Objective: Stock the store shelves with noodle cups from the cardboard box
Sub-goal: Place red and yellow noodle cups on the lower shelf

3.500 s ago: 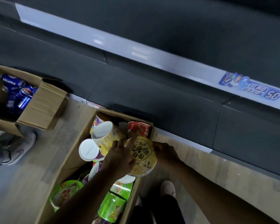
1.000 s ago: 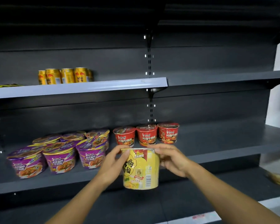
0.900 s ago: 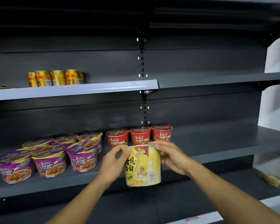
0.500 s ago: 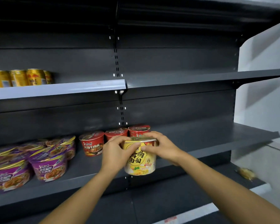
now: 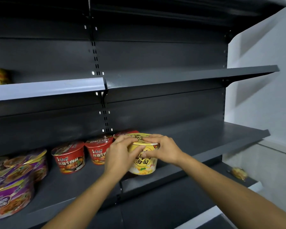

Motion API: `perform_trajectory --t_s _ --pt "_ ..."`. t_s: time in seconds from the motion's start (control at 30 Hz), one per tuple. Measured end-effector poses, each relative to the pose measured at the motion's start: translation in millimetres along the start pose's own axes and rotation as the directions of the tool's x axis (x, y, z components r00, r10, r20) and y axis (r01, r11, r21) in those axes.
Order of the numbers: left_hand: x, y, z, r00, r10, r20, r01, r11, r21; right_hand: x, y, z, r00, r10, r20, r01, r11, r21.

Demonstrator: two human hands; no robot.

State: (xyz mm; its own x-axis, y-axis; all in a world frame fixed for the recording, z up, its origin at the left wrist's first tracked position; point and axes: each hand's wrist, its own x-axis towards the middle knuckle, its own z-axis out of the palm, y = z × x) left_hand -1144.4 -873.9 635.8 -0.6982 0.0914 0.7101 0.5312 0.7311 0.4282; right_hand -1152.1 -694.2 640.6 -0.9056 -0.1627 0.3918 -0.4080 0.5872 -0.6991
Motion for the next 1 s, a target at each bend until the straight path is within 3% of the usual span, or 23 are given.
perform_trajectory --t_s 0.1,0.37,0.6,1.0 --pt "17.7 -25.8 11.6 0.992 0.091 0.089 -0.087 0.995 -0.042 16.3 20.0 -7.9 0.997 0.066 0.034 -0.068 0.996 0.064" --pt "39.2 -57.4 46.3 0.93 0.106 0.353 -0.082 0.993 -0.082 42.8 54.5 -12.7 0.986 0.122 0.112 -0.138 0.978 0.154" --pt "50.2 -62.4 80.2 0.934 0.109 0.339 -0.081 0.992 -0.095 62.6 86.1 -26.9 0.969 0.113 0.221 -0.155 0.971 0.184" --pt "81.6 -62.7 139.0 0.942 0.011 0.334 -0.025 0.999 0.038 124.9 149.4 -43.5 0.946 0.058 0.318 -0.112 0.982 0.154"
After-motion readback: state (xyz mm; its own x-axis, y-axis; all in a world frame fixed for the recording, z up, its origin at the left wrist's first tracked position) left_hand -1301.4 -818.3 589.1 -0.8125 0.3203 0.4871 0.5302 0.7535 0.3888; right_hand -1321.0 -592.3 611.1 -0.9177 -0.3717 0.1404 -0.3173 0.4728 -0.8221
